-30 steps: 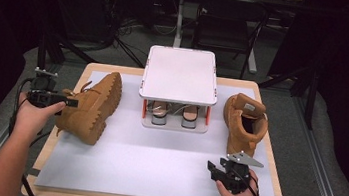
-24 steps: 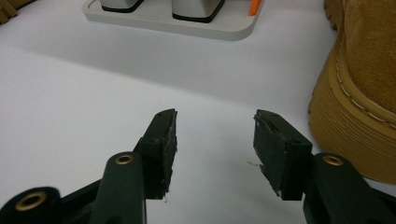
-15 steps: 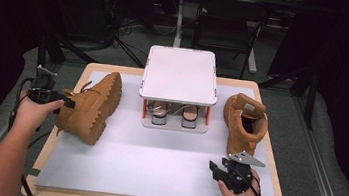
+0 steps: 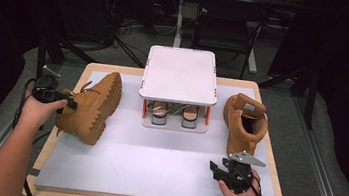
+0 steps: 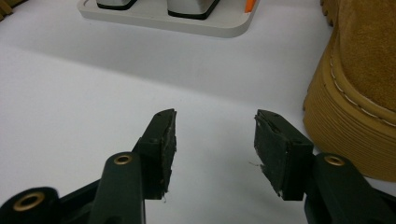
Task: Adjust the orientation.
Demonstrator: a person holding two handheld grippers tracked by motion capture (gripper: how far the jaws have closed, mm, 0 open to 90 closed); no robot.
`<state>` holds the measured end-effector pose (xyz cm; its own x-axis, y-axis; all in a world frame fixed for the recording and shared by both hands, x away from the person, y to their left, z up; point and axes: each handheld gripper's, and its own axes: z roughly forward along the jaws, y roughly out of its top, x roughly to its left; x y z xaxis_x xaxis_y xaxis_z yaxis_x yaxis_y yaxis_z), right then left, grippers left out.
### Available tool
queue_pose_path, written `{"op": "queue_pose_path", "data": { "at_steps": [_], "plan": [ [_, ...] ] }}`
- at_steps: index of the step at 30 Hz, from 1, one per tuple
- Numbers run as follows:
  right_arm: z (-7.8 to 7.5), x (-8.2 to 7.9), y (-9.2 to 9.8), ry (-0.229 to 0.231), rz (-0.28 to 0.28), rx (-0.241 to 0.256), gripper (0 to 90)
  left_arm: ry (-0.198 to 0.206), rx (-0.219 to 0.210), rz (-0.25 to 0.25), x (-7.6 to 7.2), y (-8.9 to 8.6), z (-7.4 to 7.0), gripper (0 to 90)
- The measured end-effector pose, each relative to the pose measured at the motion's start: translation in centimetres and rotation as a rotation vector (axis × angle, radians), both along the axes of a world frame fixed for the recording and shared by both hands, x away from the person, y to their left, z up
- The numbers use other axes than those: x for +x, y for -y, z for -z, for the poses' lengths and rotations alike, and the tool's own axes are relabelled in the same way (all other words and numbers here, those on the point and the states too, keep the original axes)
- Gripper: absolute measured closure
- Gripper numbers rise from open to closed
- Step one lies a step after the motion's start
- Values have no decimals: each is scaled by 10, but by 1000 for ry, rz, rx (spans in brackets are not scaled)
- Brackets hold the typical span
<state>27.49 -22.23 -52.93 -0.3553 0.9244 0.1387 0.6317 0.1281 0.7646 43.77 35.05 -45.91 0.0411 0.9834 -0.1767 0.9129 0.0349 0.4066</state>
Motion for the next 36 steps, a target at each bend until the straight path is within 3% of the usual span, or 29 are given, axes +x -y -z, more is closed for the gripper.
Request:
{"op": "queue_pose_path", "data": {
  "at_steps": [15,21,24,36],
  "plan": [
    [2,2,3,-9,7,15,481,-3,-31,4,1,-5,3,287],
    [3,2,3,-14,3,13,482,-21,-108,-22,1,-13,9,267],
    [3,3,3,-15,4,13,481,-22,-142,-15,1,-15,9,316],
    [3,3,2,-15,2,12,481,-6,-49,18,-5,4,-10,390]
  ]
}}
